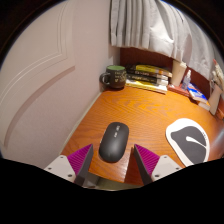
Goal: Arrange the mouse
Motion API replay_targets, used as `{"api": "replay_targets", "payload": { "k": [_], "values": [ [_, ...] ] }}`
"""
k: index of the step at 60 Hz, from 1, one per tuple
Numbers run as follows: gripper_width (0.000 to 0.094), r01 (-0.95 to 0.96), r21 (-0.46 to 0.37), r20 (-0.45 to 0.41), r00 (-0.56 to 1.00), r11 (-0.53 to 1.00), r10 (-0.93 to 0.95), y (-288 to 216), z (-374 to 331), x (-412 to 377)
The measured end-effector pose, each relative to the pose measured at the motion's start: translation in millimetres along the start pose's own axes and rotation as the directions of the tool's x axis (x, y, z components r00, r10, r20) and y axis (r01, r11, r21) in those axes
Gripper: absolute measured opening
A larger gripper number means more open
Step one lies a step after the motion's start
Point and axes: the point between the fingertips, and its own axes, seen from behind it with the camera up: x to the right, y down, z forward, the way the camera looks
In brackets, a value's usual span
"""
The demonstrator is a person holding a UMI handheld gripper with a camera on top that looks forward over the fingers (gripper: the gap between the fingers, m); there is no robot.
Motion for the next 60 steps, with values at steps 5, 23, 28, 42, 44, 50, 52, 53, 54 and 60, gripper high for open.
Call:
{"api": "replay_targets", "payload": {
  "k": [5,23,28,42,44,50,52,53,54,60],
  "values": [
    [0.0782,-0.03,0.005,-0.028,0.999,1.0,0.03,-15,15,-1],
    [0.0413,-0.129,-0.047,-0.118,0.985,0.99,0.123,-32,35,4],
    [0.0344,-0.122,-0.072,-0.121,0.986,0.99,0.113,-31,35,3],
    [0.0347,-0.098,-0.092,-0.043,0.995,0.991,0.094,-50,25,-3],
    [0.0343,-0.098,-0.058,-0.023,0.995,0.993,0.097,-68,15,-1],
    [0.0347,-0.078,0.056,-0.02,0.997,0.995,0.079,-130,-26,26],
    [0.0346,-0.07,0.093,-0.028,0.997,0.993,0.073,-151,-41,39],
    [0.0346,-0.065,0.11,-0.031,0.997,0.992,0.068,-161,-49,46],
    [0.0346,-0.06,0.129,-0.034,0.997,0.99,0.065,-171,-58,53],
    [0.0346,-0.059,0.235,-0.068,0.995,0.97,0.077,-217,-104,108]
  ]
}}
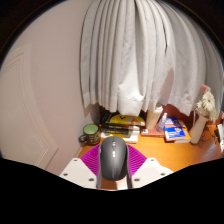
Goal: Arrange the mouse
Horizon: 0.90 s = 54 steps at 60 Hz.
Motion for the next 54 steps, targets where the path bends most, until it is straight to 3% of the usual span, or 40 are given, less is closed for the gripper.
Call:
{"api": "replay_targets", "payload": {
  "k": [6,13,24,36,50,54],
  "values": [
    [0.0347,-0.007,0.048,-0.056,0.998,0.999,0.01,-35,-26,65],
    [0.0348,-0.042,0.062,-0.102,0.994,0.997,0.048,-32,-35,133],
    [0.0345,-0.092,-0.069,-0.132,0.988,0.993,0.083,60,-1,200],
    [0.0345,-0.127,-0.238,-0.119,0.988,0.963,0.101,164,35,218],
    [0.0362,-0.114,-0.324,-0.081,0.992,0.939,0.092,223,57,204],
    [0.0371,-0.099,-0.31,-0.099,0.993,0.946,0.071,222,56,205]
  ]
}}
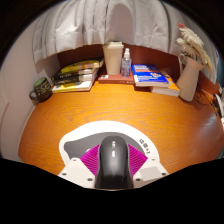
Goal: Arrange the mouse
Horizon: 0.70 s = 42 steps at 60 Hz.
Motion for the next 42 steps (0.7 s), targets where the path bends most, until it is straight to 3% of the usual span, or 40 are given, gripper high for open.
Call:
{"api": "replay_targets", "payload": {
  "k": [13,19,22,28,42],
  "values": [
    [0.0494,-0.007,0.013,-0.012,1.0,1.0,0.007,-1,2,0],
    [0.072,-0.008,0.003,0.028,1.0,1.0,0.008,-2,1,-12],
    [0.0785,-0.007,-0.004,0.029,1.0,1.0,0.008,-3,1,-13],
    [0.0839,-0.009,-0.003,0.005,1.0,1.0,0.009,-15,-11,-8],
    [0.0851,-0.043,0.122,0.014,0.999,0.992,0.041,-73,-99,-14]
  ]
}}
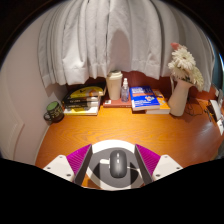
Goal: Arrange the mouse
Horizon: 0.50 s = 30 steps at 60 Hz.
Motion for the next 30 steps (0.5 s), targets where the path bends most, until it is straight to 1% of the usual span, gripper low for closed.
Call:
{"api": "replay_targets", "payload": {
  "k": [7,13,15,23,30],
  "values": [
    [0.085,0.0,0.083,-0.002,1.0,0.997,0.0,-31,-58,-7],
    [0.0849,0.011,0.133,-0.01,1.0,0.991,-0.01,-50,-106,-14],
    [0.085,0.015,0.154,-0.013,1.0,0.988,-0.013,-52,-121,-17],
    [0.0846,0.029,0.2,-0.023,0.999,0.979,-0.025,-52,-166,-24],
    [0.0846,0.028,0.208,-0.037,0.999,0.978,-0.021,-42,-193,-26]
  ]
}}
